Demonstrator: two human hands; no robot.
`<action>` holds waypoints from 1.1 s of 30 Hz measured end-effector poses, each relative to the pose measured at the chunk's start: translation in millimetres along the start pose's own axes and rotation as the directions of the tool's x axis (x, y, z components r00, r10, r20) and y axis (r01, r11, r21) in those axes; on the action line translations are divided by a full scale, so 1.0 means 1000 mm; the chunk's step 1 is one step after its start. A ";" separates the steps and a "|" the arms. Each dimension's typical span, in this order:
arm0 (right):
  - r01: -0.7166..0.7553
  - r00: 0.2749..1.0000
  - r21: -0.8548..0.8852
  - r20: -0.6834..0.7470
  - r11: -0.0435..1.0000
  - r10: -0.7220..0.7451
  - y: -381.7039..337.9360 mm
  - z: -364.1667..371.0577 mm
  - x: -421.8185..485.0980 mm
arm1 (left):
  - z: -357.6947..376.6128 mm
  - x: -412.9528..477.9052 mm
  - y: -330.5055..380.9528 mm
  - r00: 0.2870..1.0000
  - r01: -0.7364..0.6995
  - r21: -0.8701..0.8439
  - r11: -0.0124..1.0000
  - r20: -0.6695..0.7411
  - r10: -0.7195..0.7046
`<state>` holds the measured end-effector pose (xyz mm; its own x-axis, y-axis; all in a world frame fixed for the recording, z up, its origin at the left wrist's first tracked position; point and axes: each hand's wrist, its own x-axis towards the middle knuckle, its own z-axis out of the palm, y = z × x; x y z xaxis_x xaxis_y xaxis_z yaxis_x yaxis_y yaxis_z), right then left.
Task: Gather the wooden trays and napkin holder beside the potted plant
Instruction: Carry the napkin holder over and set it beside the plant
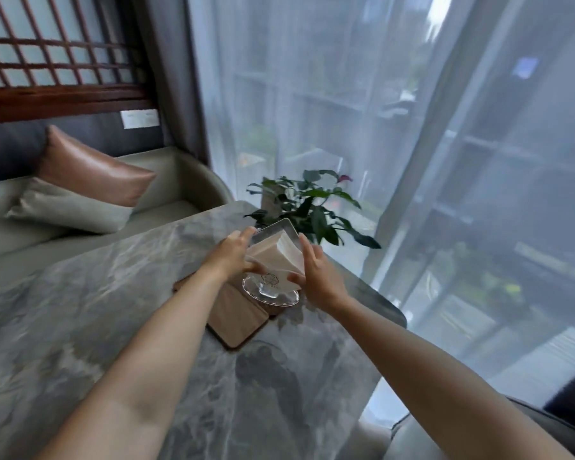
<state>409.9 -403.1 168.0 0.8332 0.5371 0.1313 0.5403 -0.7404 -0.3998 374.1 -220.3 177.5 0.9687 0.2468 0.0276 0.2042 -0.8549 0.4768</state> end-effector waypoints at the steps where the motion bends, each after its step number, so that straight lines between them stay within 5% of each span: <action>1: -0.015 1.000 -0.005 -0.009 1.000 0.015 0.014 -0.006 -0.001 | 0.007 0.008 0.012 1.000 -0.018 0.003 1.000 0.015 0.018; 18: -0.316 0.945 0.087 -0.056 0.945 0.322 0.199 -0.040 -0.018 | 0.138 0.102 0.157 0.951 -0.237 0.065 0.969 0.221 0.218; 33: -0.460 0.886 0.120 -0.008 0.880 0.464 0.274 -0.004 -0.010 | 0.224 0.148 0.175 0.909 -0.287 0.075 0.955 0.337 0.247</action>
<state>550.2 -612.7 61.1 0.9898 0.1286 -0.0621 0.0777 -0.8500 -0.5211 584.8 -435.3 68.4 0.9782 -0.1405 -0.1529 -0.0727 -0.9214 0.3817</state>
